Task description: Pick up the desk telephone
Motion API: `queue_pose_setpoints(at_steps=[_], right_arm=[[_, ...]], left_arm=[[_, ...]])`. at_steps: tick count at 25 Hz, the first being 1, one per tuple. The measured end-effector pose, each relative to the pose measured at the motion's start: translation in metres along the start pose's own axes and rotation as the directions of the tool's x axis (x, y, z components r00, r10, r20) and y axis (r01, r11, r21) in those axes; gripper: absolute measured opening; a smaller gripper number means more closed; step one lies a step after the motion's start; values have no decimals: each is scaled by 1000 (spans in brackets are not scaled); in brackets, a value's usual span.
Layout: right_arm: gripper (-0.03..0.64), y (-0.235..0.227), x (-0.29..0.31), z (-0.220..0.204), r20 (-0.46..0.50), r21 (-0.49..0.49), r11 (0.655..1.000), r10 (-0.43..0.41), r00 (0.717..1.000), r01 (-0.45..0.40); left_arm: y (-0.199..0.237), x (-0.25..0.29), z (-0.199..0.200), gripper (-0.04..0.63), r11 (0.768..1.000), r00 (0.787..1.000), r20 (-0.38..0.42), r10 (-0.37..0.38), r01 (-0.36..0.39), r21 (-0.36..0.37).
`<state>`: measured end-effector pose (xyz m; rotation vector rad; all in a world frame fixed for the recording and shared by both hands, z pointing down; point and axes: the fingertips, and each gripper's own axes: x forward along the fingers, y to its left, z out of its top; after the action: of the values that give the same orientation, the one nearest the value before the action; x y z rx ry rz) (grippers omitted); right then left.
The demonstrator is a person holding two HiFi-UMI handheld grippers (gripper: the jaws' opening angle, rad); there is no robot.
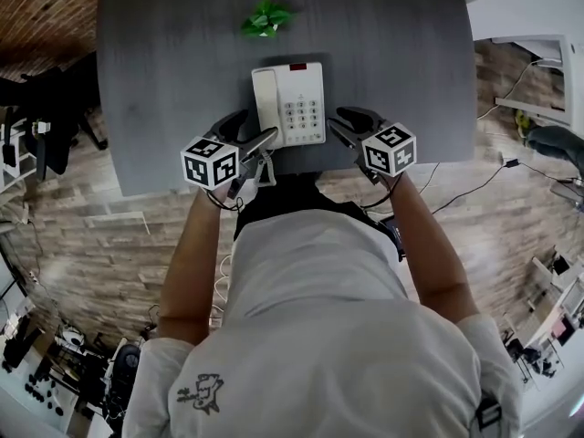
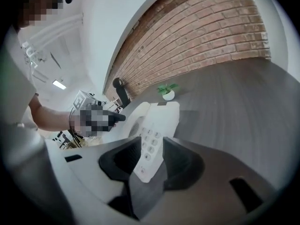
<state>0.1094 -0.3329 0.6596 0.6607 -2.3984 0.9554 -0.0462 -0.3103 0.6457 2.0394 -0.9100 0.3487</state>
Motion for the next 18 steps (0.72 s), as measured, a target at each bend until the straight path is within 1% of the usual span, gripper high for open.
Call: queue_pose_setpoints(at_steps=[4, 7, 9, 14, 18], right_arm=[[149, -13, 17, -11, -43, 58, 998, 14, 999, -11], [149, -16, 29, -20, -80, 94, 995, 48, 996, -40], [149, -15, 35, -23, -98, 111, 992, 74, 993, -63], [147, -19, 45, -29, -122, 136, 988, 96, 988, -79], [146, -22, 48, -32, -126, 158, 983, 113, 985, -93]], left_arm=[[13, 12, -7, 387, 999, 999, -20, -26, 25, -30], [19, 19, -7, 387, 997, 998, -11, -58, 57, -60], [23, 23, -6, 387, 995, 997, -6, -73, 72, -62], [26, 34, -7, 387, 989, 992, -7, -128, 127, -76], [28, 40, -10, 387, 983, 987, -18, -159, 157, -97]])
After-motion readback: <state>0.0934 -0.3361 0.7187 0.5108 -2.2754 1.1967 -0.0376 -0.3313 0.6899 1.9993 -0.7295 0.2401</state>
